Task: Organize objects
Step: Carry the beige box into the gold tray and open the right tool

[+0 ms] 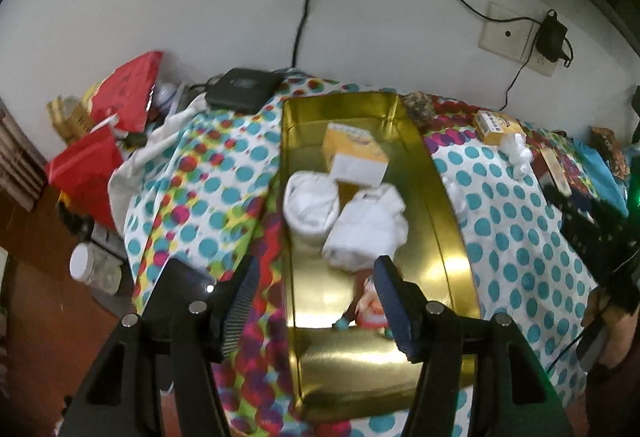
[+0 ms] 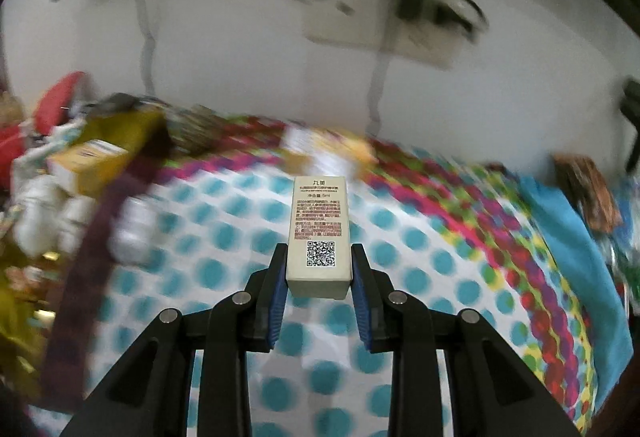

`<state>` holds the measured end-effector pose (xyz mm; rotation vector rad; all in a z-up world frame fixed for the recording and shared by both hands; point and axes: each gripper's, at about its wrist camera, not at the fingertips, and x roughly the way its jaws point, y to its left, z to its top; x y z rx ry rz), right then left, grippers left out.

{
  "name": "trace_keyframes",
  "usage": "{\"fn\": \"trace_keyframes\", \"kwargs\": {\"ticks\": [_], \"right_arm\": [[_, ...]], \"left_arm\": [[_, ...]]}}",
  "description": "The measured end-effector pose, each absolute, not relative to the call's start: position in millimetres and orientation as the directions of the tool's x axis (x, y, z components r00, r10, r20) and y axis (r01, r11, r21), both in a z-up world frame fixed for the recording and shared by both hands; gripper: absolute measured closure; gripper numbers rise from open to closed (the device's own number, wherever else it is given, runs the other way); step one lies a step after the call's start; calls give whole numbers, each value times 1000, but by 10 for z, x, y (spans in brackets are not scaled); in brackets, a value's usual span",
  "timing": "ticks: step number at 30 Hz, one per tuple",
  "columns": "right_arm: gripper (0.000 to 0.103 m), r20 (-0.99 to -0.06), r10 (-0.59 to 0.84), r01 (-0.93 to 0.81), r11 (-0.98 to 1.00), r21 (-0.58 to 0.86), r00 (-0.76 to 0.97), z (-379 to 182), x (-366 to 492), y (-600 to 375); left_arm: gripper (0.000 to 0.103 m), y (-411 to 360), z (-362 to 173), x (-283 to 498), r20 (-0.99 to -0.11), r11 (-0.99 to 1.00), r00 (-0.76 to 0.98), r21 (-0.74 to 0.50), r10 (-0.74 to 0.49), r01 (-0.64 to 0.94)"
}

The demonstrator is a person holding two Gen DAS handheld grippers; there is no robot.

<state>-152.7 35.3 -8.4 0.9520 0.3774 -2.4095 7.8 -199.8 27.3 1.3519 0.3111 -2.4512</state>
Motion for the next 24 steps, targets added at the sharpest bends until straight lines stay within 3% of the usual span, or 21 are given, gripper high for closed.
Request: {"fn": "trace_keyframes", "kwargs": {"ticks": [12, 24], "right_arm": [[76, -675, -581, 768, -639, 33, -455, 488, -476, -167], [76, -764, -556, 834, -550, 43, -328, 148, 127, 61]], "left_arm": [[42, -2012, 287, 576, -828, -910, -535, -77, -169, 407], [42, -2161, 254, 734, -829, -896, -535, -102, -164, 432]]}}
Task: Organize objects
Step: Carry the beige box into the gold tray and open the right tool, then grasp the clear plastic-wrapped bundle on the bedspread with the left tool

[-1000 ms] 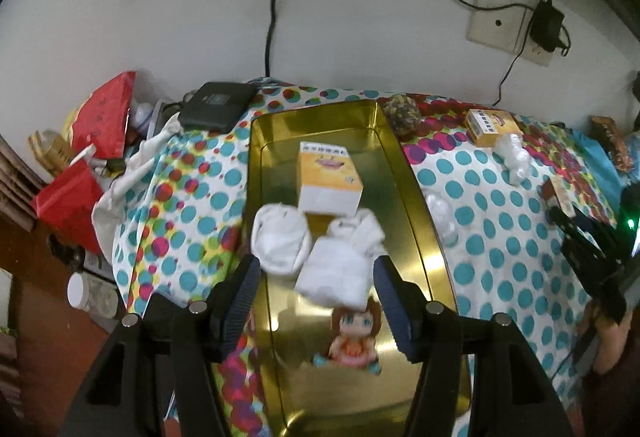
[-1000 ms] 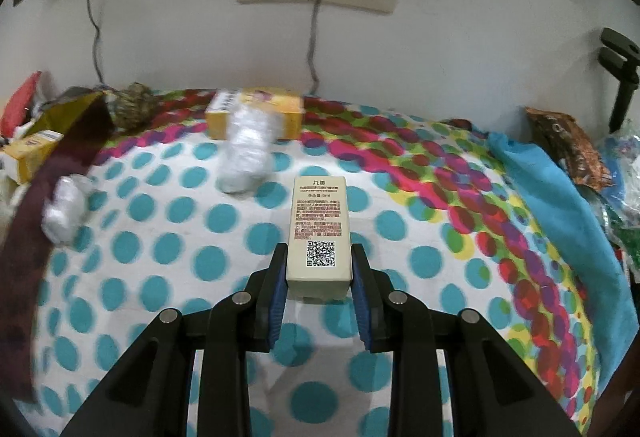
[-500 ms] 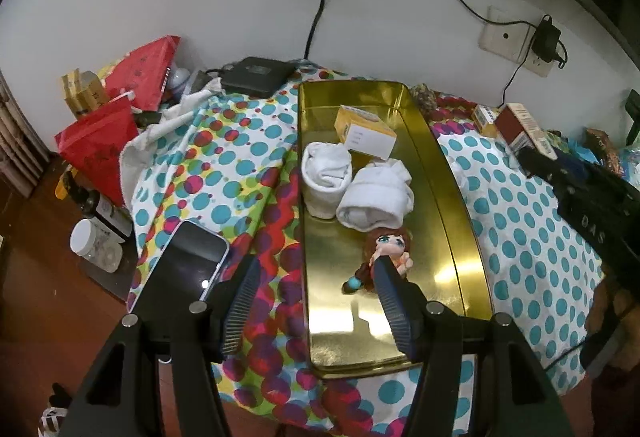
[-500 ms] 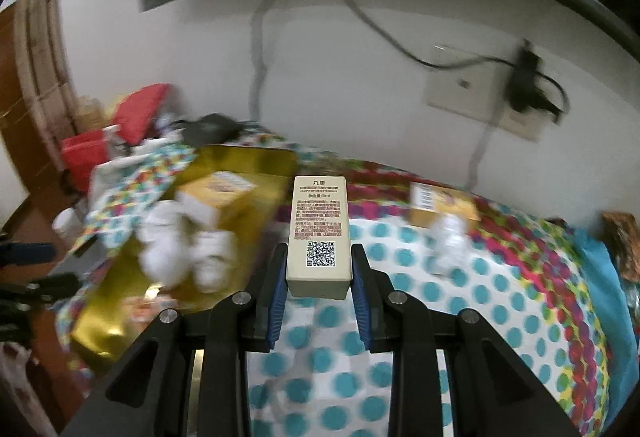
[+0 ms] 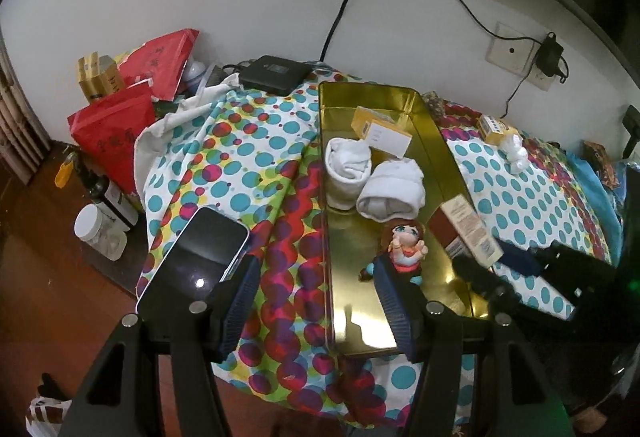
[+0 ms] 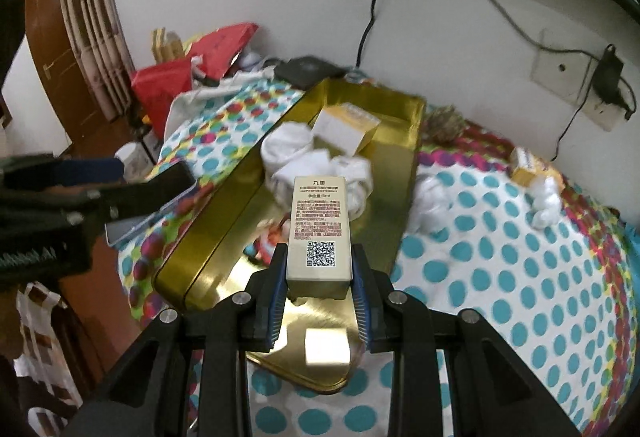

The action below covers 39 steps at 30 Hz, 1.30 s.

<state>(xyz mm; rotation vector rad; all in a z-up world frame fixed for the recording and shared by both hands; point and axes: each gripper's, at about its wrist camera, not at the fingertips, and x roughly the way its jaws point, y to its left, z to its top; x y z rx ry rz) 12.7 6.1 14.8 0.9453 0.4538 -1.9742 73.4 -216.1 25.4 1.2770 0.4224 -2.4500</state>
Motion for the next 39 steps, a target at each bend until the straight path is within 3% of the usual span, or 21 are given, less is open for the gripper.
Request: {"fn": "trace_keyframes", "kwargs": {"ticks": [14, 15, 19, 27, 32, 39], "right_arm": [[74, -790, -535, 839, -541, 50, -299, -11, 260, 7], [71, -783, -542, 840, -541, 47, -306, -6, 255, 84], [38, -754, -573, 839, -542, 53, -322, 37, 188, 219], [37, -675, -625, 816, -575, 58, -392, 229, -19, 221], [37, -661, -577, 760, -649, 17, -479, 210, -300, -122], [37, -646, -472, 651, -757, -51, -600, 102, -929, 178]], "left_arm": [[42, -2191, 190, 667, -834, -898, -534, -122, -138, 423], [42, -2190, 183, 655, -836, -898, -531, -123, -137, 424], [42, -2179, 161, 622, -839, -897, -528, -125, -132, 423], [42, -2078, 135, 520, -846, -904, -519, -119, -124, 410], [42, -1918, 169, 397, -844, -919, -524, -111, -113, 378], [42, -1620, 264, 155, -838, -945, -539, -101, -88, 312]]}}
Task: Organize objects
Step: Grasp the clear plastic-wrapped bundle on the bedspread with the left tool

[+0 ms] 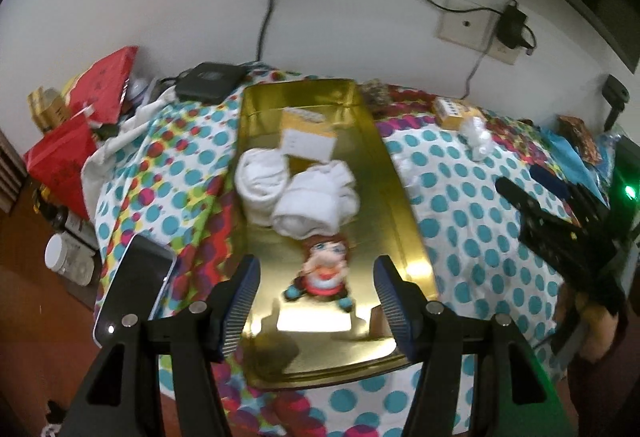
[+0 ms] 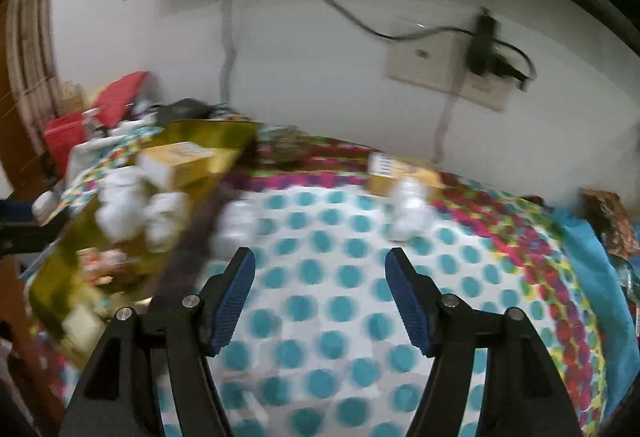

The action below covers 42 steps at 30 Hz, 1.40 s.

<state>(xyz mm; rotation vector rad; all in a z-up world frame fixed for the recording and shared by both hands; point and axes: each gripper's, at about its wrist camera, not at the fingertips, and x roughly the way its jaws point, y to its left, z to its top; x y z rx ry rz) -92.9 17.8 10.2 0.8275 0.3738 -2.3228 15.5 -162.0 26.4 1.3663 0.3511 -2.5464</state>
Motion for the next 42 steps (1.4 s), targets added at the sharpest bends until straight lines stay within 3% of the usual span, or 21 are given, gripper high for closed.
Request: {"fn": "trace_keyframes", "kwargs": {"ticks": [14, 19, 26, 33, 42], "right_arm": [[36, -670, -395, 523, -852, 11, -629, -263, -1697, 574], [33, -658, -389, 506, -862, 14, -645, -347, -1709, 681], [32, -666, -399, 479, -875, 71, -631, -407, -1770, 792], [32, -644, -405, 532, -847, -3, -649, -359, -1639, 662], [31, -647, -429, 545, -838, 25, -630, -353, -1654, 687]], "left_arm": [[42, -956, 340, -646, -829, -975, -559, -120, -7, 190], [42, -875, 160, -1023, -843, -952, -525, -246, 118, 180], [42, -865, -142, -1407, -887, -916, -424, -309, 182, 254], [42, -981, -419, -1621, -939, -893, -320, -249, 128, 374], [42, -967, -346, -1608, -944, -905, -321, -205, 81, 373]]}}
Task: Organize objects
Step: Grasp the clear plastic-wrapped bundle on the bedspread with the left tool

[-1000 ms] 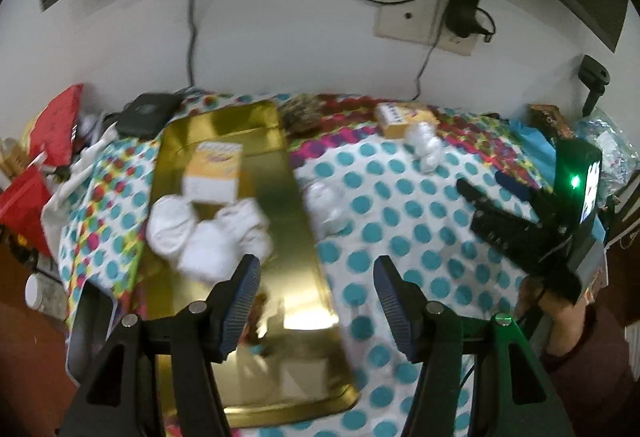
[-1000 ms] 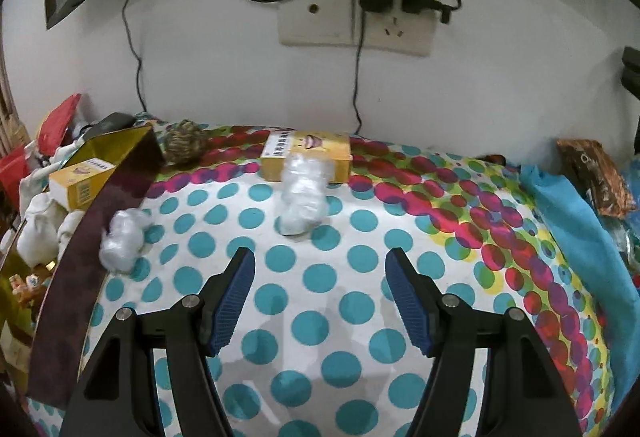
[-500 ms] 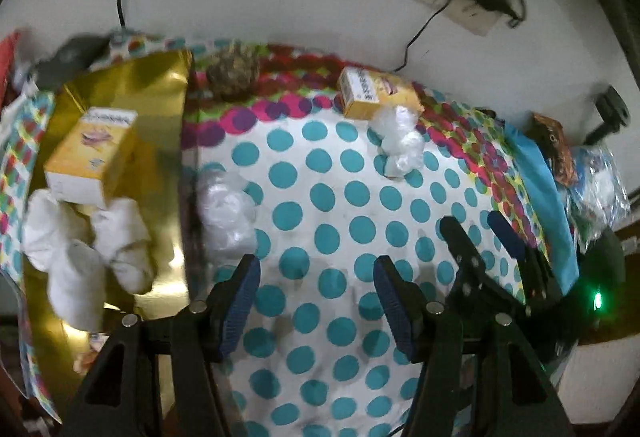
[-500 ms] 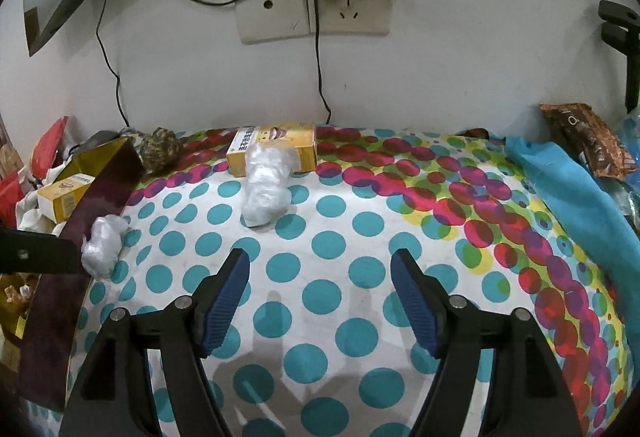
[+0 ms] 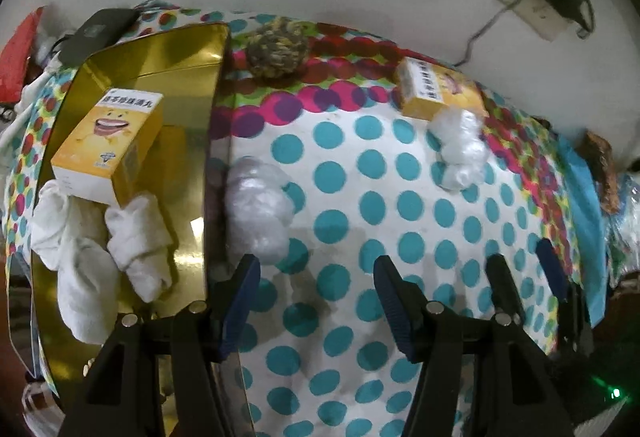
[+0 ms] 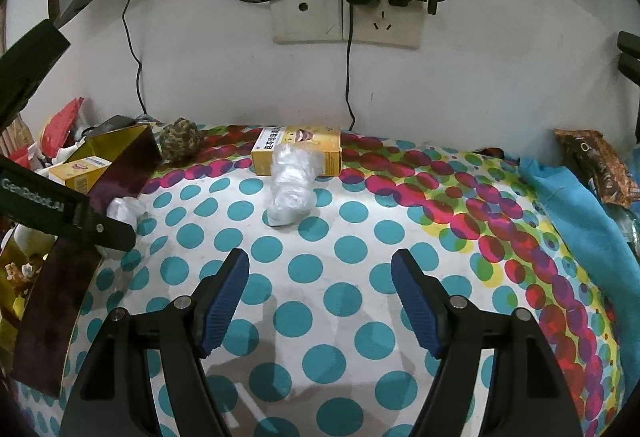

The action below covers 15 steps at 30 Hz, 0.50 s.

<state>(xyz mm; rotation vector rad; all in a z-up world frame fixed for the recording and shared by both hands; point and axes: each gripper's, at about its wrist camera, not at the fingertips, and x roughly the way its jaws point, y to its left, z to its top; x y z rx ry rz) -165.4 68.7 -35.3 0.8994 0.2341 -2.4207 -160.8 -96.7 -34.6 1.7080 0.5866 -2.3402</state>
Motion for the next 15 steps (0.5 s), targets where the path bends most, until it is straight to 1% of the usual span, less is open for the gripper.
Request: {"fn": "trace_keyframes", "kwargs": {"ticks": [2, 10, 15], "right_arm": [[31, -650, -431, 549, -835, 24, -626, -358, -1652, 677], [31, -652, -433, 550, -835, 29, -622, -365, -1656, 683], [31, -658, -433, 553, -832, 30, -615, -376, -1662, 677]], "left_arm": [[42, -934, -355, -1585, -947, -915, -320, -158, 34, 371], [42, -984, -469, -1595, -945, -903, -325, -162, 26, 399], [42, -1063, -505, -1613, -948, -907, -313, -86, -52, 413]]}}
